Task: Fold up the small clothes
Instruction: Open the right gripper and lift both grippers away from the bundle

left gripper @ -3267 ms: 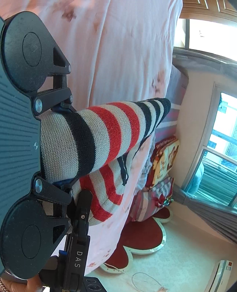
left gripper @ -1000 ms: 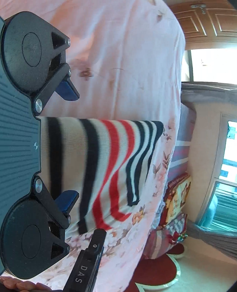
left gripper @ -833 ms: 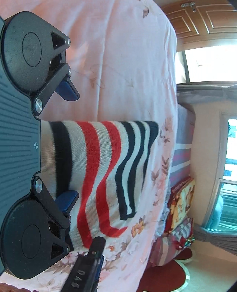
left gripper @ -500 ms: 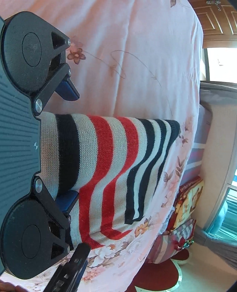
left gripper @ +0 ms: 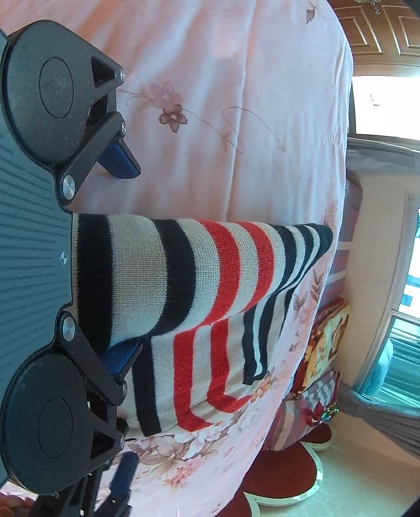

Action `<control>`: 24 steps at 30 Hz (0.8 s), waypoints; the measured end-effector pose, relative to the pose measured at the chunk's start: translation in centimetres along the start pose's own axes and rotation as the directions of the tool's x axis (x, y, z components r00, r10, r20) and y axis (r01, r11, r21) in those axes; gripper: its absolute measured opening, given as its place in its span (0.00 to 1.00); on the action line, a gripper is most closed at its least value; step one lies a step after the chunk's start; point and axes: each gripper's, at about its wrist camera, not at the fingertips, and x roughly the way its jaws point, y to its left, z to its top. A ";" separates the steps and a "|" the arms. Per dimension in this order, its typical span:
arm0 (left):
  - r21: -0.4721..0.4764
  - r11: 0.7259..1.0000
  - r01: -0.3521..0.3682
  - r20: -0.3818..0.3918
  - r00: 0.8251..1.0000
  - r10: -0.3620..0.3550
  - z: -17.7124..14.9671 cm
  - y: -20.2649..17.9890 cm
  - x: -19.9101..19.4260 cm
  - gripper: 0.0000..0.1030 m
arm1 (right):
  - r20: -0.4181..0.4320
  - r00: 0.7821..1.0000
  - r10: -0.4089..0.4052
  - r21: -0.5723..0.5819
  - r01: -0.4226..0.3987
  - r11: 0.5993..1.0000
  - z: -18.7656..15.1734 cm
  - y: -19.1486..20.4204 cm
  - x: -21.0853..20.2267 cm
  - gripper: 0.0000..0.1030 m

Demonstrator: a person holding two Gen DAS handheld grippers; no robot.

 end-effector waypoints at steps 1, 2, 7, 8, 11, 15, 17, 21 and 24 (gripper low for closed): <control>0.008 1.000 -0.014 -0.003 1.000 0.014 0.2 -0.2 -0.4 1.00 | 0.013 1.000 -0.002 0.013 0.002 1.000 0.4 0.0 -0.6 0.57; 0.013 1.000 -0.028 0.000 1.000 0.028 0.5 -0.3 -1.0 1.00 | 0.044 0.999 0.008 0.028 -0.010 1.000 0.8 0.1 -1.3 0.57; 0.050 0.995 -0.087 0.037 0.996 0.086 0.4 -0.5 -2.9 1.00 | 0.092 0.993 0.081 -0.089 -0.072 0.993 1.1 3.2 -2.7 0.52; 0.051 0.994 -0.093 0.024 0.995 0.092 -0.1 -0.3 -2.6 1.00 | 0.068 0.997 0.045 -0.144 -0.034 0.989 0.5 4.1 -1.9 0.51; 0.046 0.996 -0.080 -0.019 0.997 0.081 -1.4 0.0 -1.3 1.00 | 0.042 0.999 -0.017 -0.155 0.023 0.988 -1.1 3.2 0.4 0.51; 0.035 0.995 -0.090 -0.019 0.996 0.091 -1.7 -0.2 -1.6 1.00 | 0.000 1.000 0.011 -0.027 -0.011 1.000 -0.9 1.1 0.5 0.68; 0.063 0.991 -0.120 -0.003 0.993 0.120 -1.7 -0.9 -2.4 1.00 | -0.004 0.999 0.037 0.043 -0.037 0.998 -1.0 0.6 -0.3 0.67; 0.141 0.974 -0.175 0.042 0.984 0.171 -2.1 -2.5 -4.1 1.00 | 0.041 0.996 0.084 0.132 -0.089 0.987 -1.4 -0.4 -3.2 0.63; 0.147 0.978 -0.150 0.038 0.988 0.146 -2.4 -3.0 -6.0 1.00 | 0.069 0.992 0.101 0.117 -0.109 0.987 -1.9 -0.7 -5.5 0.64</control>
